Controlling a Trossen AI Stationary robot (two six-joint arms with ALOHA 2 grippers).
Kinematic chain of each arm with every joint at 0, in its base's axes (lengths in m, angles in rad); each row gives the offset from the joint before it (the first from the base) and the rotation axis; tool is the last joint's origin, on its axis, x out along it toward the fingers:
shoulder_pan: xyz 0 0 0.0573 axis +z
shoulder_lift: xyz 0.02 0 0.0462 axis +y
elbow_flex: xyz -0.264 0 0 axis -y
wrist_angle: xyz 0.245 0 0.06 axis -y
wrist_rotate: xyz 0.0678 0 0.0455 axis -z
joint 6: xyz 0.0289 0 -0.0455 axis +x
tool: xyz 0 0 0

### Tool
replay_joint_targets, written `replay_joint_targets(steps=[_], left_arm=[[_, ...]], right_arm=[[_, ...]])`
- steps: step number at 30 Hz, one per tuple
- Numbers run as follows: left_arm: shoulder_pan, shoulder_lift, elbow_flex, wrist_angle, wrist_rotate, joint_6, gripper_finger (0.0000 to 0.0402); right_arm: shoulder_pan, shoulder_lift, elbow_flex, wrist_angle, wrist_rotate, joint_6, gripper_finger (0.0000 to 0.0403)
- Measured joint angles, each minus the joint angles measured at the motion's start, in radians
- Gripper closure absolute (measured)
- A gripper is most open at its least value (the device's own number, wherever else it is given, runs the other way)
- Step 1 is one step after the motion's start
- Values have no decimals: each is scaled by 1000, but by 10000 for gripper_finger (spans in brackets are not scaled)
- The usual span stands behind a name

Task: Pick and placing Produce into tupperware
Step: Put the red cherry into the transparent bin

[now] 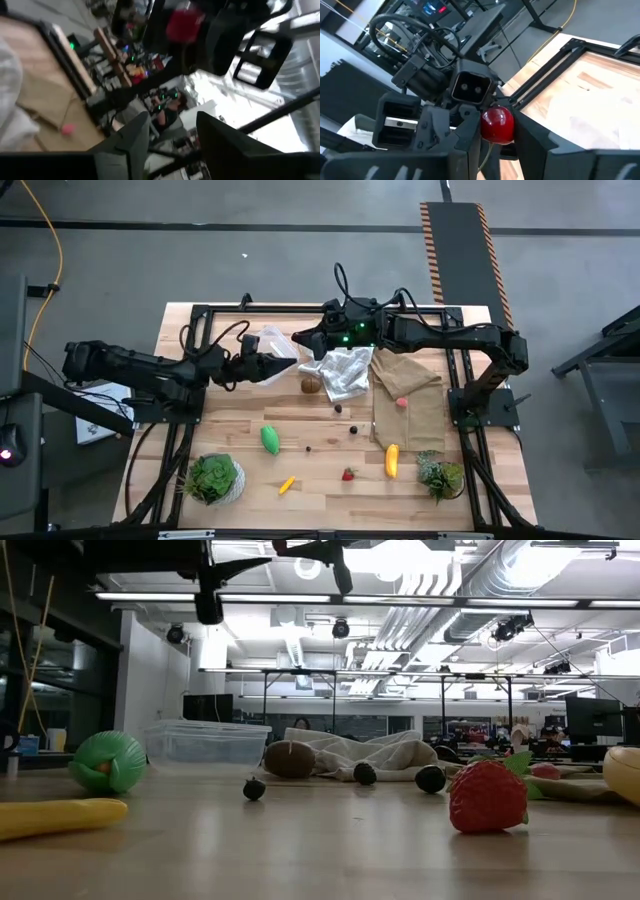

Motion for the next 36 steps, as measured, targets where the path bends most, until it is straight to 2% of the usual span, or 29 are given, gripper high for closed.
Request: replay_joint_targets(steps=[7, 19, 36], left_arm=[[0, 7, 45, -1, -60, 62, 253], [0, 7, 47, 0, -79, 48, 295], [0, 7, 47, 27, -91, 13, 256]], right_arm=[[0, -1, 0, 37, -6, 1, 312], [0, -1, 0, 39, -21, -8, 312], [-1, -1, 0, 41, -22, -16, 312]])
